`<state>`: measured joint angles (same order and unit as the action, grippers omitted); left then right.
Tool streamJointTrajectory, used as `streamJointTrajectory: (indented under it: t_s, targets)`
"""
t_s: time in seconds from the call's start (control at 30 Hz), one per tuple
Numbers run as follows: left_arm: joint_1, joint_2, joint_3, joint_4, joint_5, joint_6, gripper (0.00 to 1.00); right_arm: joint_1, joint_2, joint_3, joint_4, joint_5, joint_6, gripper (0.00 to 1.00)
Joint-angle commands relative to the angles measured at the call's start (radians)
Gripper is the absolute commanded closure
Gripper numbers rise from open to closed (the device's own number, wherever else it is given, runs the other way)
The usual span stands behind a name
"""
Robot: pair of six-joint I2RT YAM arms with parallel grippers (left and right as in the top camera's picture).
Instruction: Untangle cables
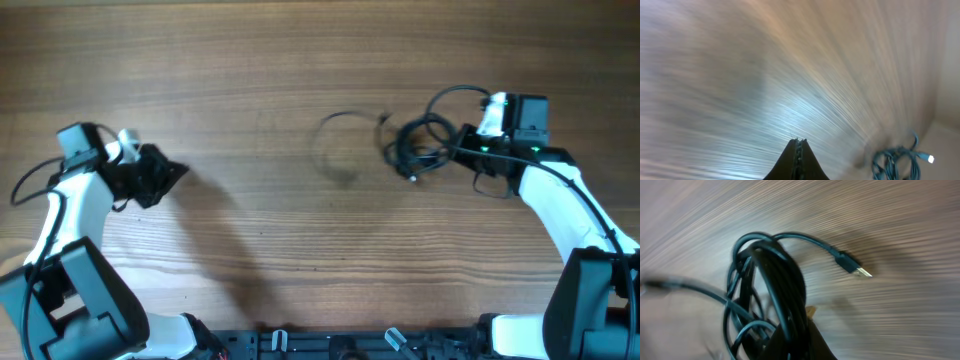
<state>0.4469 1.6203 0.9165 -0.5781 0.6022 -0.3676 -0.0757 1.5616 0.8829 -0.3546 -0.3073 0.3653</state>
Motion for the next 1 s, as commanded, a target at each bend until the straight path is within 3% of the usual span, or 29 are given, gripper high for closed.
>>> streamJointTrajectory:
  t_s: [0.0, 0.1, 0.17, 0.27, 0.37, 0.43, 0.53, 0.6, 0.77, 0.87, 0.97]
  targets:
    - [0.061, -0.003, -0.054, 0.023, -0.057, -0.072, 0.96, 0.009, 0.008, -0.008, 0.002, 0.204, 0.057, 0.96]
    - [0.058, -0.003, -0.075, 0.06, 0.004, -0.07, 0.96, 0.009, 0.008, -0.008, 0.022, 0.041, 0.024, 0.96]
    - [0.035, -0.003, -0.075, 0.073, 0.011, -0.066, 0.96, 0.009, 0.008, -0.008, 0.04, -0.178, -0.058, 0.95]
    - [-0.019, -0.003, -0.075, 0.093, 0.011, -0.023, 0.96, 0.009, -0.002, 0.029, 0.014, -0.245, -0.108, 0.96]
    - [-0.085, -0.003, -0.075, 0.119, 0.025, 0.024, 0.96, 0.013, -0.029, 0.21, -0.193, -0.252, -0.208, 0.95]
    - [-0.124, -0.003, -0.075, 0.151, 0.135, 0.11, 0.92, 0.016, -0.032, 0.317, -0.326, -0.239, -0.222, 0.96]
    - [-0.183, -0.003, -0.075, 0.185, 0.232, 0.185, 0.84, 0.021, -0.032, 0.359, -0.355, -0.237, -0.038, 0.95]
    - [-0.206, -0.003, -0.075, 0.198, 0.232, 0.185, 0.84, 0.031, -0.032, 0.359, -0.346, -0.245, -0.024, 0.96]
    - [-0.29, -0.003, -0.075, 0.228, 0.266, 0.206, 0.82, 0.034, -0.031, 0.359, -0.24, -0.572, 0.193, 0.96]
    - [-0.294, -0.003, -0.075, 0.232, 0.346, 0.204, 0.83, 0.034, -0.031, 0.359, -0.151, -0.656, 0.477, 0.96]
    - [-0.294, -0.003, -0.075, 0.231, 0.378, 0.203, 0.84, 0.035, -0.031, 0.359, -0.171, -0.656, 0.497, 0.96]
